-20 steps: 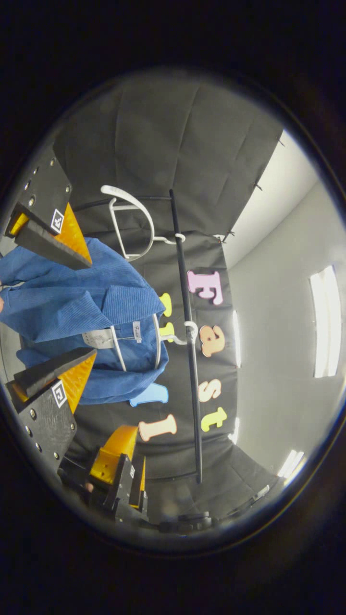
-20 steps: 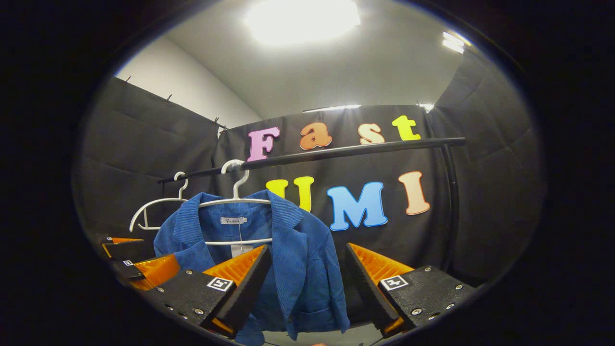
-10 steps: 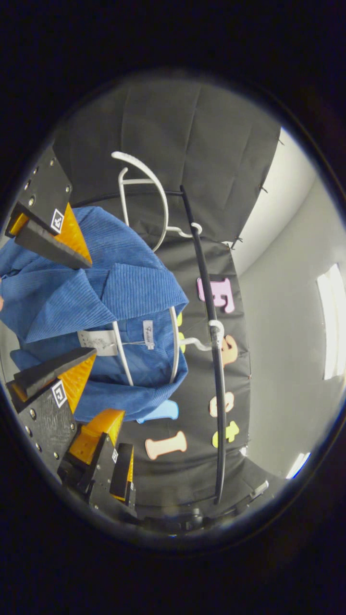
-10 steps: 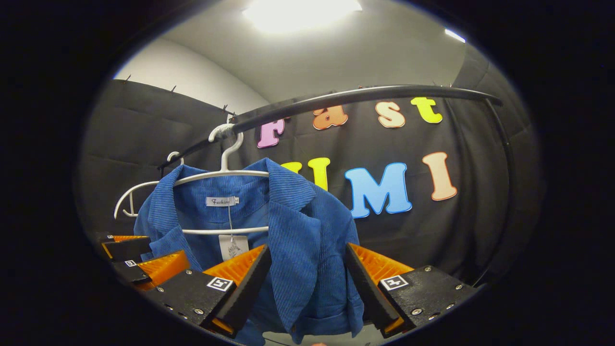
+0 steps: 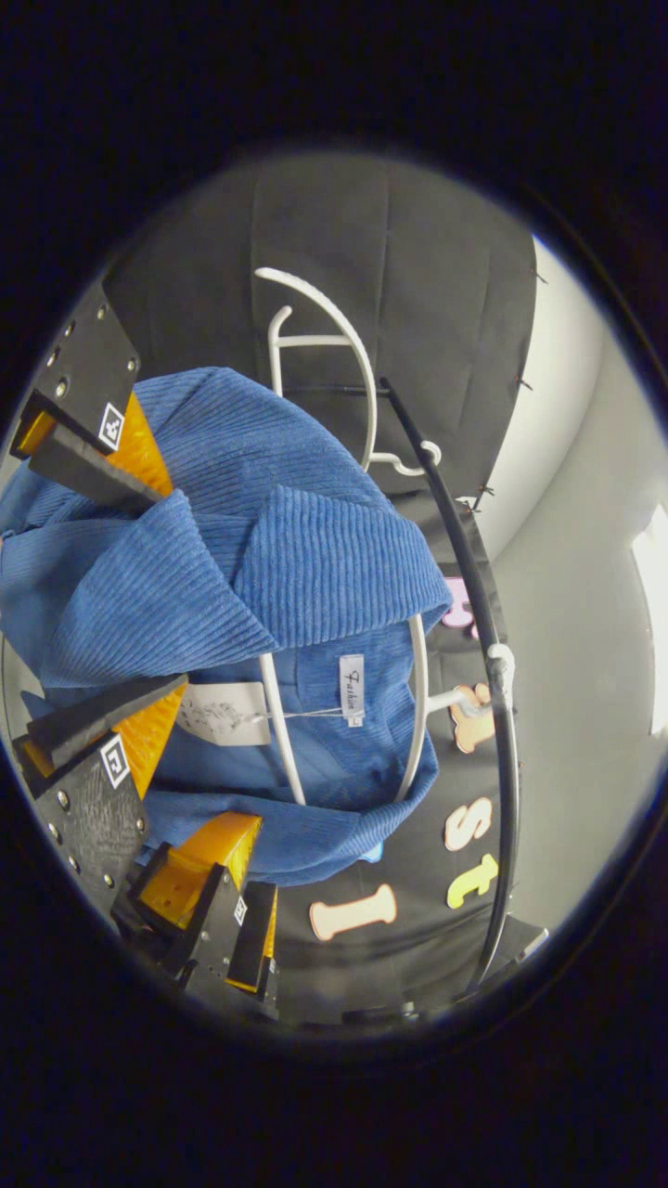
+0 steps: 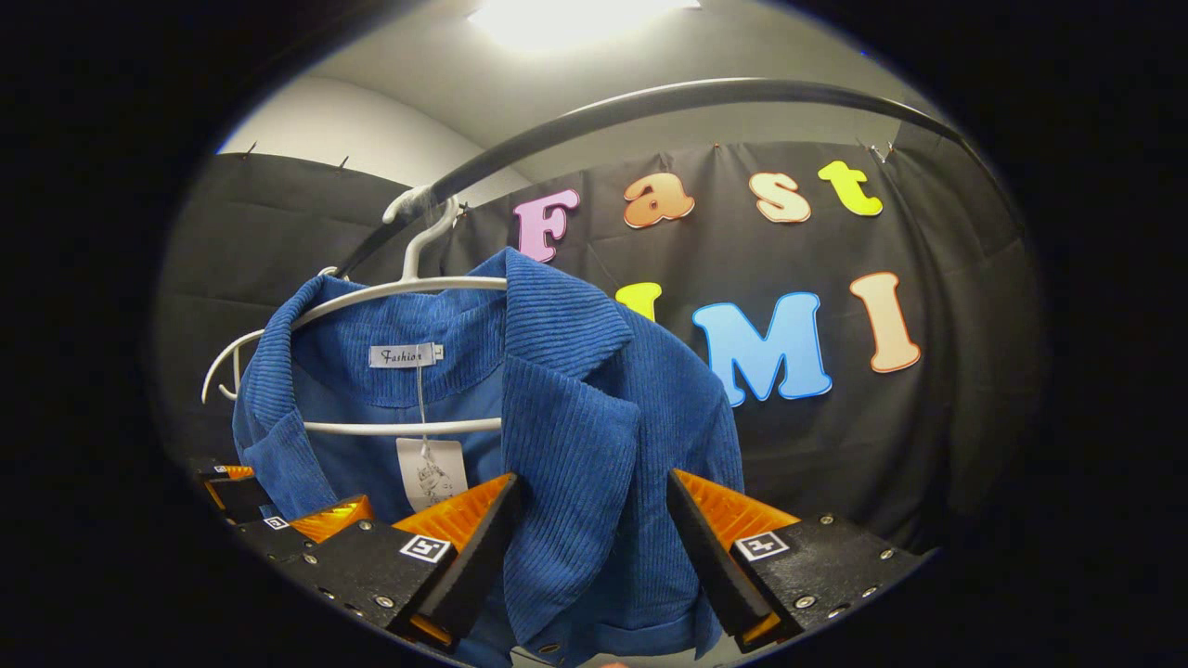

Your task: Grasp the clothes on the hanger with both hands and then place them into the laundry hamper below.

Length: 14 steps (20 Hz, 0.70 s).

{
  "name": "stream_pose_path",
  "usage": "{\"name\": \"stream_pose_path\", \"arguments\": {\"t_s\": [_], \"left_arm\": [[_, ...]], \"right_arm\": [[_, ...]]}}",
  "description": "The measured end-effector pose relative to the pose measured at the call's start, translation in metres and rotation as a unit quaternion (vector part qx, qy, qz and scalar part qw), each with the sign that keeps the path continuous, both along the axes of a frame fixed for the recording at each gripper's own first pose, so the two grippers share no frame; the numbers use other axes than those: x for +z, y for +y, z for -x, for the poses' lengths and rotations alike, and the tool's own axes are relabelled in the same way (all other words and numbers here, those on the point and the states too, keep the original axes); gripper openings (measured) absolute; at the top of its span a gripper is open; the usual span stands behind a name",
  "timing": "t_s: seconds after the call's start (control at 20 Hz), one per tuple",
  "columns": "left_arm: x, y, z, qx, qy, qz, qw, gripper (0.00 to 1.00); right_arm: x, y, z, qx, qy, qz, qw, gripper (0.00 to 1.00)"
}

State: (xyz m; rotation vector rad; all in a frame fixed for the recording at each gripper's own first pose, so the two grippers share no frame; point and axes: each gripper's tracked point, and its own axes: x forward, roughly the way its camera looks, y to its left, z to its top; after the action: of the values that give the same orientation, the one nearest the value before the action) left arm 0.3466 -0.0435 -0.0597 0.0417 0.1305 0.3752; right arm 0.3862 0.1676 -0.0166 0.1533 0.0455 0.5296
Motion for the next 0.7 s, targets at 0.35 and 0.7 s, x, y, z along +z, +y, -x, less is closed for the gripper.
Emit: {"name": "stream_pose_path", "arguments": {"t_s": [0.35,0.7], "left_arm": [[-0.008,0.008,0.003,0.009,0.010,0.007,1.000,0.94],[-0.005,0.008,0.011,0.003,0.008,-0.009,1.000,0.77]], "right_arm": [[-0.026,0.023,-0.002,0.029,0.044,-0.008,0.999,0.95],[-0.030,0.038,0.003,0.034,0.066,-0.014,0.997,0.95]]}}
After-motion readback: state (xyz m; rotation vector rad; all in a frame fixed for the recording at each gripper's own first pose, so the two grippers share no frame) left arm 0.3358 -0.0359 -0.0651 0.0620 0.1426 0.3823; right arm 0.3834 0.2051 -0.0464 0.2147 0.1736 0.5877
